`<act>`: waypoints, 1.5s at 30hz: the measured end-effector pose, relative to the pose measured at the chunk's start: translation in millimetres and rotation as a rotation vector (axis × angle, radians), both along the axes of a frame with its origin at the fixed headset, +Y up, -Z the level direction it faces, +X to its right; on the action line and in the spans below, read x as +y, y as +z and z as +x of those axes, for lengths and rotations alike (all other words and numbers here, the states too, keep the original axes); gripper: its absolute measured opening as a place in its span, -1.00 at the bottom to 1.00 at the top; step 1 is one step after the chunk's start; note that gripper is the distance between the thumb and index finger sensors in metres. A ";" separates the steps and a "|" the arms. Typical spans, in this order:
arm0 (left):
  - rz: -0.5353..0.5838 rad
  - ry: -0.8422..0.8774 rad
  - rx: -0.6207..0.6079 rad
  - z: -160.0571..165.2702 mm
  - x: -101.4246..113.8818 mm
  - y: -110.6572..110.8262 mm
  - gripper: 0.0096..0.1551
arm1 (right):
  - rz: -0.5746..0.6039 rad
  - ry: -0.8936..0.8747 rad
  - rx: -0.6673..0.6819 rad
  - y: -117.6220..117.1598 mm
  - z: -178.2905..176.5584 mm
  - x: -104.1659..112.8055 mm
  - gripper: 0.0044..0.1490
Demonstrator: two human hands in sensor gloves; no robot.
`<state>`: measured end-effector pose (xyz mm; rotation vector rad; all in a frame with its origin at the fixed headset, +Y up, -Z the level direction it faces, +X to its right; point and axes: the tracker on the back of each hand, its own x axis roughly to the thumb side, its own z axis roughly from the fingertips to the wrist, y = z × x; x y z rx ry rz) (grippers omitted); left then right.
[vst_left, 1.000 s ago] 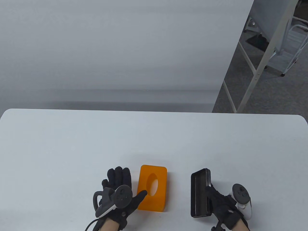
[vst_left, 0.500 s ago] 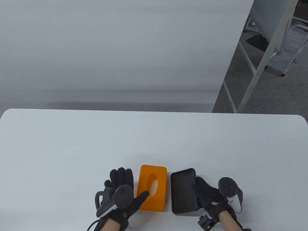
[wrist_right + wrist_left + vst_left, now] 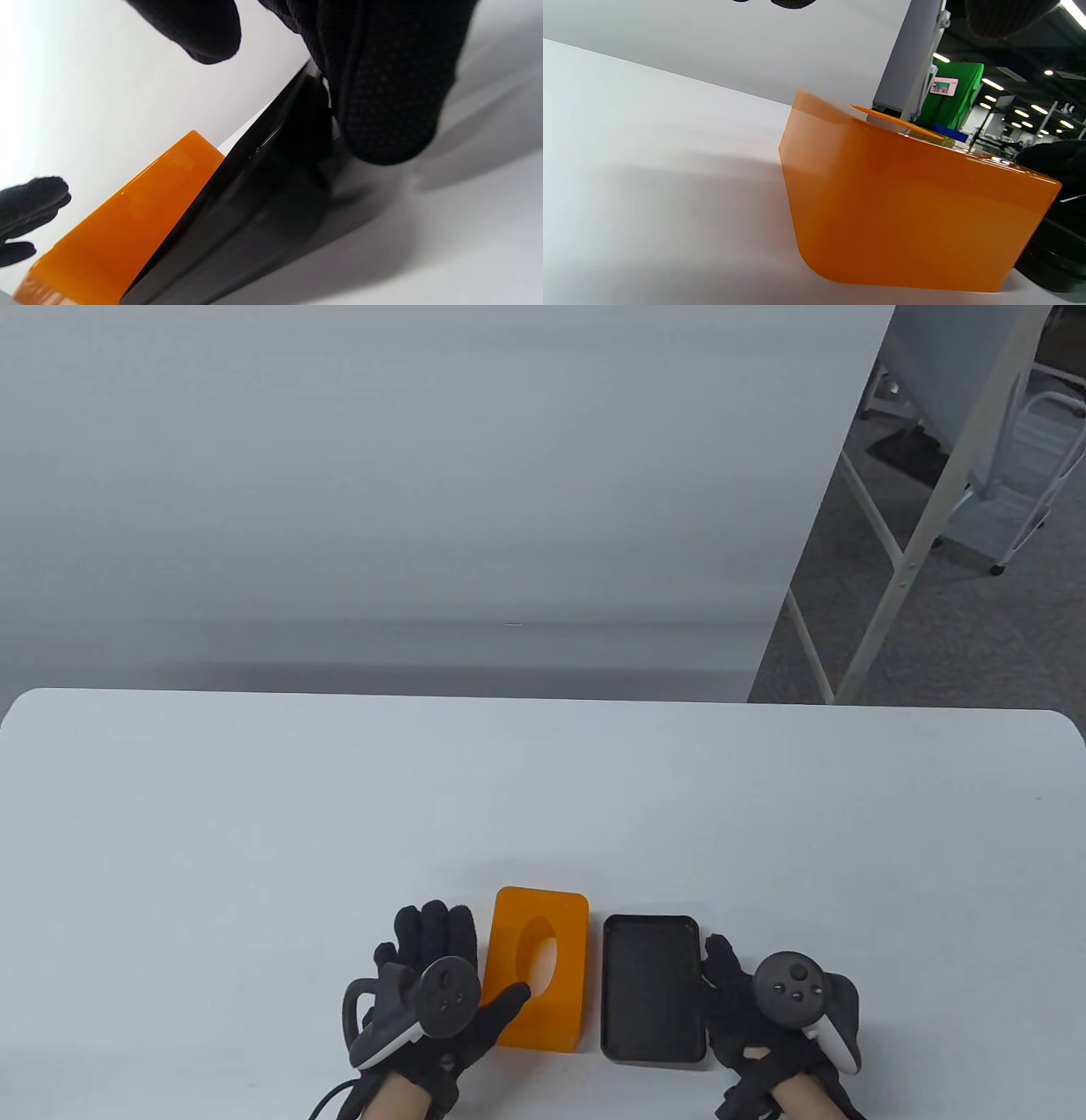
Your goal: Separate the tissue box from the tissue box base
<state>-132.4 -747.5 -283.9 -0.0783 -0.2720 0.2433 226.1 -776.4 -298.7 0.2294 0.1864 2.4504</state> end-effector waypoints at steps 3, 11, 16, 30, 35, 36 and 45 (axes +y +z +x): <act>0.001 0.002 0.001 -0.7 0.6 -0.5 0.33 | 0.043 0.078 0.028 4.9 0.4 12.0 -0.13; 0.014 0.000 -0.010 2.8 2.7 1.1 0.32 | 0.164 0.331 0.007 26.7 29.4 47.8 -0.06; 0.029 -0.011 -0.034 9.2 5.1 5.1 0.32 | 0.152 0.437 -0.032 43.2 52.9 38.9 0.03; 0.012 -0.033 -0.069 16.1 2.8 -0.7 0.31 | -0.001 0.550 0.066 39.1 68.5 13.4 0.24; 0.014 -0.029 -0.074 19.1 5.0 1.3 0.31 | -0.014 0.564 0.060 44.6 73.9 11.1 0.26; 0.019 -0.028 -0.076 19.1 5.8 0.7 0.31 | -0.010 0.560 0.056 43.4 74.3 12.0 0.26; -0.009 -0.040 -0.060 7.1 0.2 -9.2 0.32 | -0.019 0.610 0.085 35.5 69.5 3.5 0.27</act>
